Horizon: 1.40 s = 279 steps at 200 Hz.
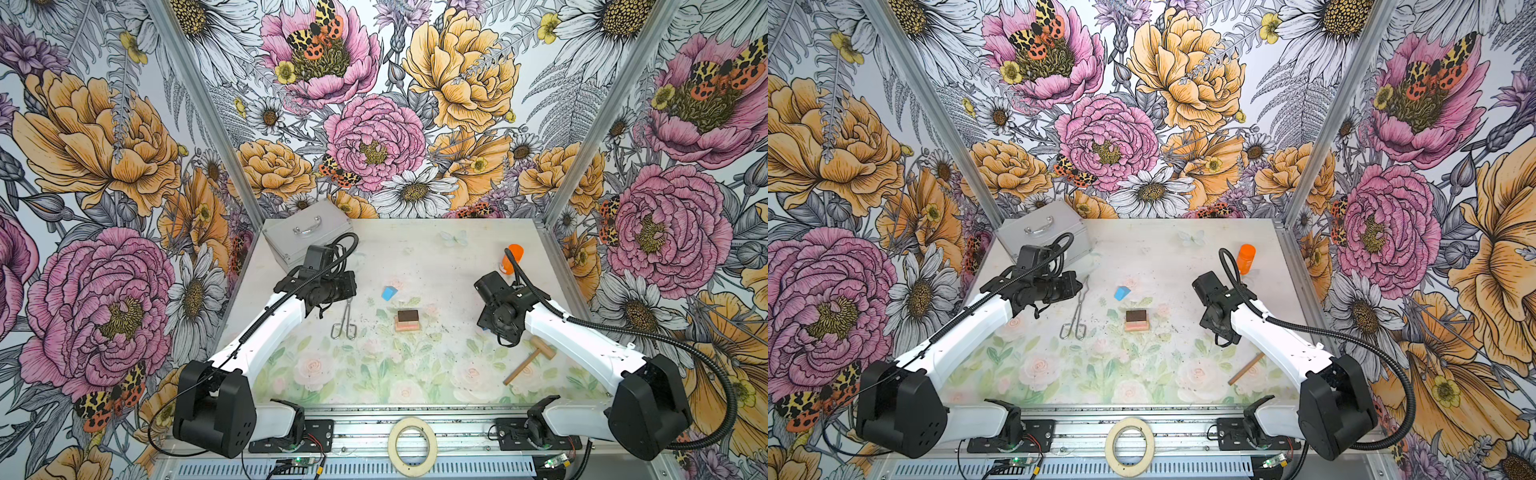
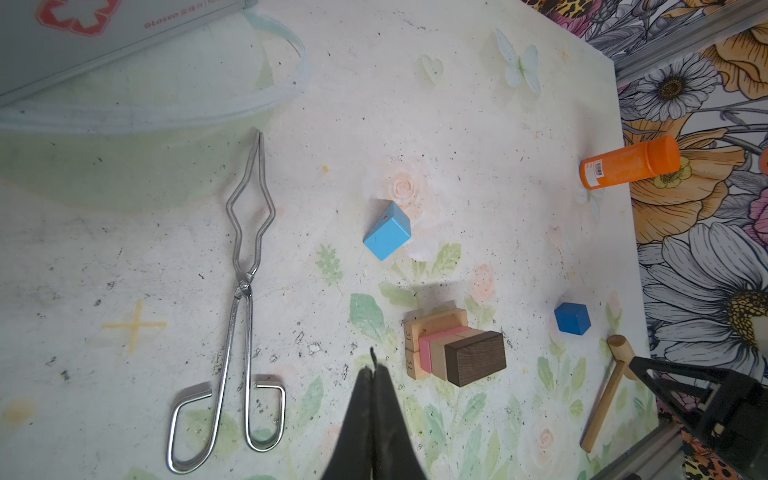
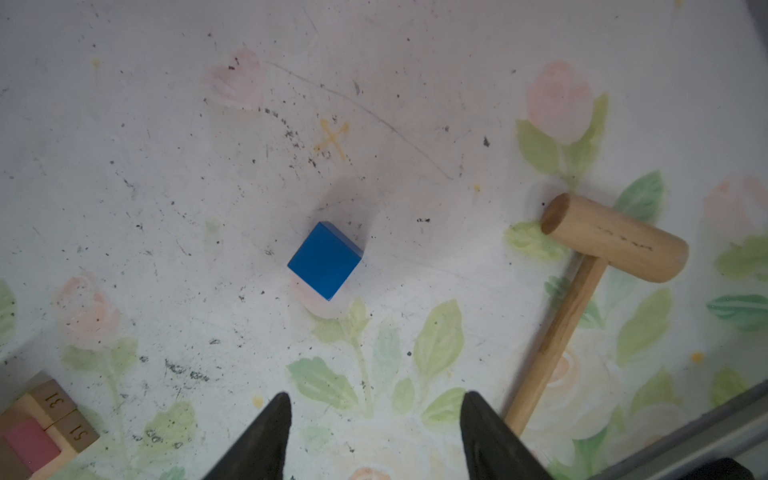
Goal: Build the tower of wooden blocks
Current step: 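Move the right gripper over the dark blue cube and lower around it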
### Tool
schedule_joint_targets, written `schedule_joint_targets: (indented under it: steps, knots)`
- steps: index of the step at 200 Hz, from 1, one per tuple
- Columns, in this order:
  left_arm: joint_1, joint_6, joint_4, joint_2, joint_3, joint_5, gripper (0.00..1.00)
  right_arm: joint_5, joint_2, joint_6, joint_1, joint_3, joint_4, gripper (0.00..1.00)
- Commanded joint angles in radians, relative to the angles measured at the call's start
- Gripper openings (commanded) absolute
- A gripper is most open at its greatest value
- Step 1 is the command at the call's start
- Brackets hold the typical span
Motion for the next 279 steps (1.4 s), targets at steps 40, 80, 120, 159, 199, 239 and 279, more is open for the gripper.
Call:
schedule_joint_targets:
  steps: [40, 80, 120, 159, 199, 239, 279]
  knots:
    - [0.012, 0.011, 0.022, 0.004, 0.010, -0.011, 0.04, -0.060, 0.079, 0.028, -0.058, -0.004, 0.164, 0.67]
    - [0.019, 0.009, 0.028, 0.007, 0.008, -0.007, 0.04, -0.088, 0.145, 0.025, -0.090, -0.003, 0.212, 0.70]
    - [0.027, 0.009, 0.028, 0.012, 0.008, -0.004, 0.04, -0.100, 0.195, 0.024, -0.111, 0.012, 0.254, 0.70]
    - [0.034, 0.009, 0.030, 0.014, 0.008, -0.005, 0.05, -0.101, 0.242, 0.024, -0.125, 0.029, 0.273, 0.70]
    - [0.041, 0.009, 0.030, 0.020, 0.008, -0.005, 0.04, -0.114, 0.293, 0.025, -0.142, 0.033, 0.303, 0.70]
    - [0.048, 0.009, 0.030, 0.024, 0.008, -0.002, 0.04, -0.122, 0.334, 0.019, -0.150, 0.054, 0.311, 0.65]
    - [0.051, 0.009, 0.031, 0.030, 0.008, -0.002, 0.04, -0.137, 0.335, 0.005, -0.151, 0.050, 0.309, 0.46]
